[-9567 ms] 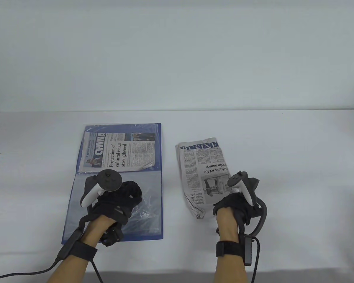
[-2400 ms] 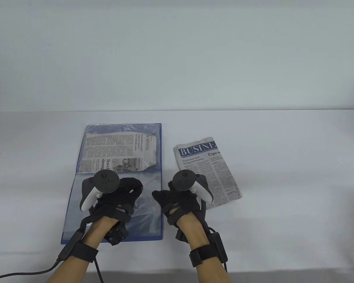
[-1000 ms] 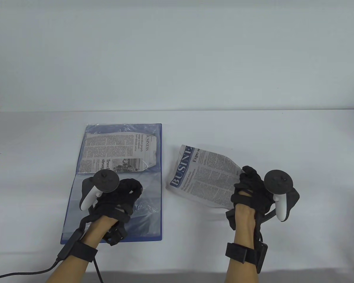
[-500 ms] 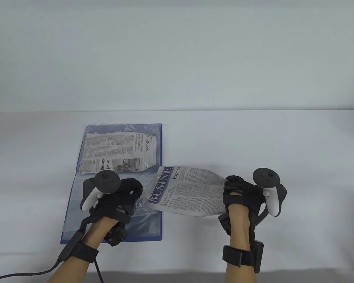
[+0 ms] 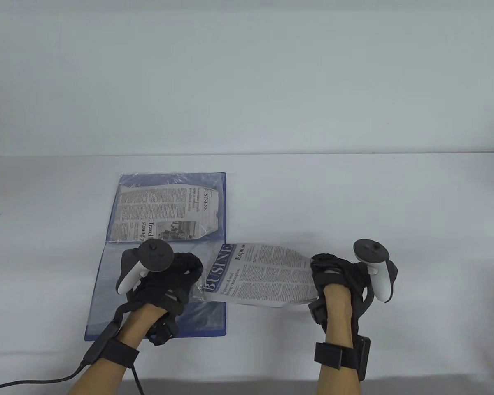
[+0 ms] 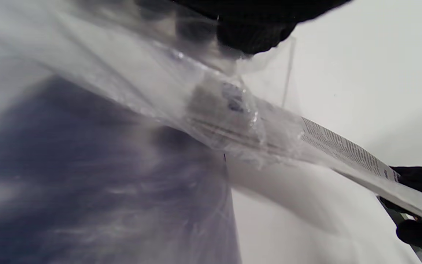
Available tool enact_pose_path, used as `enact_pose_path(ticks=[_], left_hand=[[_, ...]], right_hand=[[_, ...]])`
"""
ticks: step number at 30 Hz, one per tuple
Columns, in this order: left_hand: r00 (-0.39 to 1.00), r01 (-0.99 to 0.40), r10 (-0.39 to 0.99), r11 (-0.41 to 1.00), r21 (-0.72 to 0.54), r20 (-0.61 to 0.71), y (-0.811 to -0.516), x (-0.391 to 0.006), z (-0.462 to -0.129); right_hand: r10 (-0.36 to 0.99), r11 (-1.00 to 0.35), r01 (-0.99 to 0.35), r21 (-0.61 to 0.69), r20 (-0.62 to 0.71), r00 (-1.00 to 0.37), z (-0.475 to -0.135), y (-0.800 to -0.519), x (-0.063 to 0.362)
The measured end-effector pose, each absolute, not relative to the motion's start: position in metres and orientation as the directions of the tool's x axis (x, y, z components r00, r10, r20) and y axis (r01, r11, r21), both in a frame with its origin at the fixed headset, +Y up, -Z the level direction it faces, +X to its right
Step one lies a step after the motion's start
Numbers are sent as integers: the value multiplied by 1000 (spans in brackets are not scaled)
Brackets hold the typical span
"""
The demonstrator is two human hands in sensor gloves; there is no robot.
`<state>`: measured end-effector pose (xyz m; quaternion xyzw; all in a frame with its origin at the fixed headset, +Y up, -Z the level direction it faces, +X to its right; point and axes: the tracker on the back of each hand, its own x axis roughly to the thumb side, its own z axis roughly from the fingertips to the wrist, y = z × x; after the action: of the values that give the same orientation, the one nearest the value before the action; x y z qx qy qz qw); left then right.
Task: Insert newspapers into folder
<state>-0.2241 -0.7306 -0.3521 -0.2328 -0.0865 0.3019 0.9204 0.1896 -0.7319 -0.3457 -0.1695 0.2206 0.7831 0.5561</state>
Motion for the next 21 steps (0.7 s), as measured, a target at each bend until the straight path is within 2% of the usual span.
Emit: enact_pose_path(ticks=[4, 8, 12, 15, 21], left_hand=[[812, -495, 582, 713, -497, 27, -734, -220, -352], [816, -486, 577, 715, -503, 31, -735, -219, -352], [820, -481, 571, 714, -508, 26, -736, -219, -352], [824, -475, 566, 714, -514, 24, -738, -217, -352], [826, -468, 563, 722, -510, 38, -736, -216, -352]], right_hand=[[806, -293, -935, 202, -473, -355, -355, -745, 176], [838, -233, -942, 243, -441, -321, -363, -758, 155], [884, -133, -978, 164, -426, -191, -361, -761, 137], [919, -149, -984, 94, -355, -173, -359, -757, 127], [930, -149, -951, 271, -288, -228, -369, -766, 94]])
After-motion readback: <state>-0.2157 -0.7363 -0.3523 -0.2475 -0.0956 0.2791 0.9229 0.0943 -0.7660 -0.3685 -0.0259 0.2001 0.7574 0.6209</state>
